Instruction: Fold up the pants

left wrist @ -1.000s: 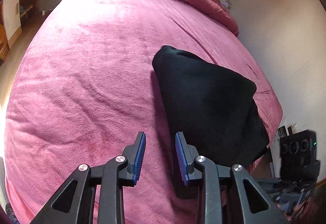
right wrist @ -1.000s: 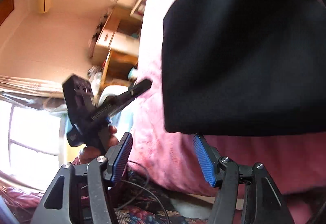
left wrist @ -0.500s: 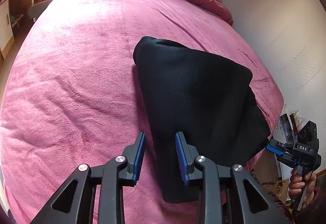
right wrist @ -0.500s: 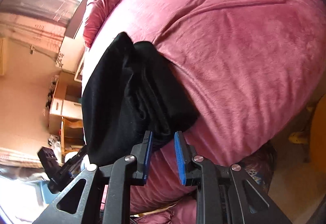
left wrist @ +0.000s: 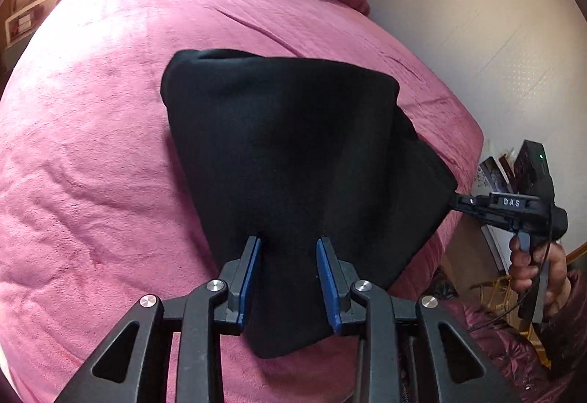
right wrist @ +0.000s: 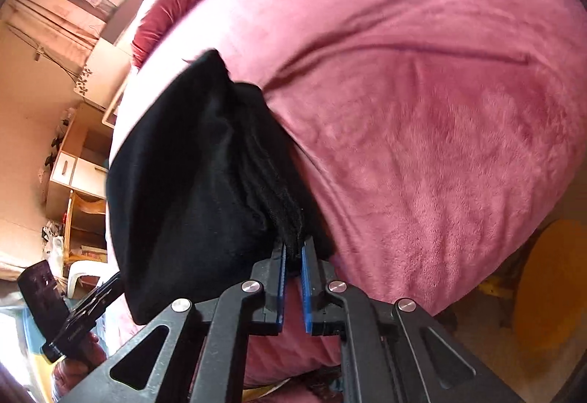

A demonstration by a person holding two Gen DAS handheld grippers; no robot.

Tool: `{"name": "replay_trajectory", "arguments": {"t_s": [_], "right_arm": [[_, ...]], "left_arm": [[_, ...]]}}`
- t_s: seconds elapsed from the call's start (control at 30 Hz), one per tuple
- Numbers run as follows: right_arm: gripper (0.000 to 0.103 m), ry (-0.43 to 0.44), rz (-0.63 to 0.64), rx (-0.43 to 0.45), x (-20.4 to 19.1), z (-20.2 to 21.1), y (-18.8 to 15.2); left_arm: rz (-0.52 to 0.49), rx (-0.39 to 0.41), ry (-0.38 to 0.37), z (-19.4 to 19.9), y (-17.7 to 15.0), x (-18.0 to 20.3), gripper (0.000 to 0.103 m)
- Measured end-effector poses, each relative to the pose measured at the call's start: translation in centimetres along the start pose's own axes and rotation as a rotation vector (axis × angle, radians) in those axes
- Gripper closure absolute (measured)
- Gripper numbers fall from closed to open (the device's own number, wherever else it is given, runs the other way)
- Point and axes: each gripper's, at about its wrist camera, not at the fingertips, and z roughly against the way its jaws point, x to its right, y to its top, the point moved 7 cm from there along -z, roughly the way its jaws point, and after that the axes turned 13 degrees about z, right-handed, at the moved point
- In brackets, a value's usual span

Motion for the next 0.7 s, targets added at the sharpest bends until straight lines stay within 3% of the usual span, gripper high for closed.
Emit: {"name": "replay_trajectory", "arguments": {"t_s": [0.1, 0.27, 0.37, 0.5, 0.7], "right_arm": [[0.089, 0.046, -0.039, 0.019, 0.0, 0.2, 0.3], [0.088, 0.081, -0.044, 0.116, -0.8, 3.6, 0.8], [0.089, 0.153, -0.047, 0.113, -2.4, 2.8, 0.9], [0.085, 0.121, -0.066, 0.049, -3.1, 1.0, 1.0], [0.087, 0.120, -0.160, 0.059, -2.5, 0.6, 0.9]], "left_arm": [[0.000, 0.002, 0.000, 0.2, -0.4, 0.2, 0.071], [0.022, 0.007, -0.011, 0.5, -0.4, -0.1, 0.071], [0.025, 0.014, -0.013, 0.5, -0.2, -0.2, 0.071], [0.028, 0.018, -0.019, 0.9, -0.3, -0.6, 0.071], [0.031, 0.020, -0.022, 1.0, -0.3, -0.8, 0.071]]}}
